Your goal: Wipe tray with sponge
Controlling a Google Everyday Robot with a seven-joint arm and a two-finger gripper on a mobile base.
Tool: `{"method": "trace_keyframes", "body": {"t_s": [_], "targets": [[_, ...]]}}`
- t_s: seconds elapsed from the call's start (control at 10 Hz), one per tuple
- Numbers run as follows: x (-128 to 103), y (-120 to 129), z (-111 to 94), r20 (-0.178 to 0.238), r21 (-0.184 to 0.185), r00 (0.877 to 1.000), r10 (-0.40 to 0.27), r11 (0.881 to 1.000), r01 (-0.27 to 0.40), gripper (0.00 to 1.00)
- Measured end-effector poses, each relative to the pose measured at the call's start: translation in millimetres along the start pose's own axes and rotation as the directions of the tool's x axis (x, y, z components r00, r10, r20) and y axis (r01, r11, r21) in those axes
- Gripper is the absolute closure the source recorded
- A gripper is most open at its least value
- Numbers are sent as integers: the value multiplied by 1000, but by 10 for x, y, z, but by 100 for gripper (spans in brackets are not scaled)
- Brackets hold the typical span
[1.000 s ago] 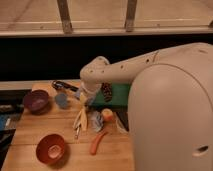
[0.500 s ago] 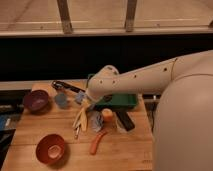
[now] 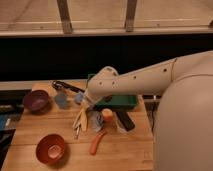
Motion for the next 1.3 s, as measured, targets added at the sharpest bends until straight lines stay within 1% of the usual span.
{"method": "trace_keyframes", "body": {"t_s": [0.2, 0.3, 0.4, 0.5, 0.6, 0.7, 0.8, 0.9, 1.0, 1.1, 1.2, 1.3], "targets": [[-15, -151, 45, -37, 19, 999, 21, 1000, -20, 75], [-12, -331, 51, -63, 41, 997, 42, 998, -39, 75], [-18, -602, 49, -90, 70, 994, 62, 996, -56, 75], [-32, -801, 53, -109, 89, 991, 79, 994, -69, 75], [-45, -1120, 35, -134, 122, 984, 116, 987, -99, 75], [-31, -1373, -1, -148, 150, 978, 150, 980, -128, 75], [15, -1654, -51, -159, 179, 968, 192, 970, -163, 75], [71, -1867, -96, -164, 197, 959, 232, 960, -198, 75], [220, -2174, -172, -165, 222, 941, 296, 940, -257, 75], [409, -2396, -246, -153, 232, 924, 351, 922, -311, 75], [524, -2515, -295, -147, 239, 915, 376, 911, -336, 75], [543, -2539, -305, -143, 238, 913, 383, 908, -344, 75]]}}
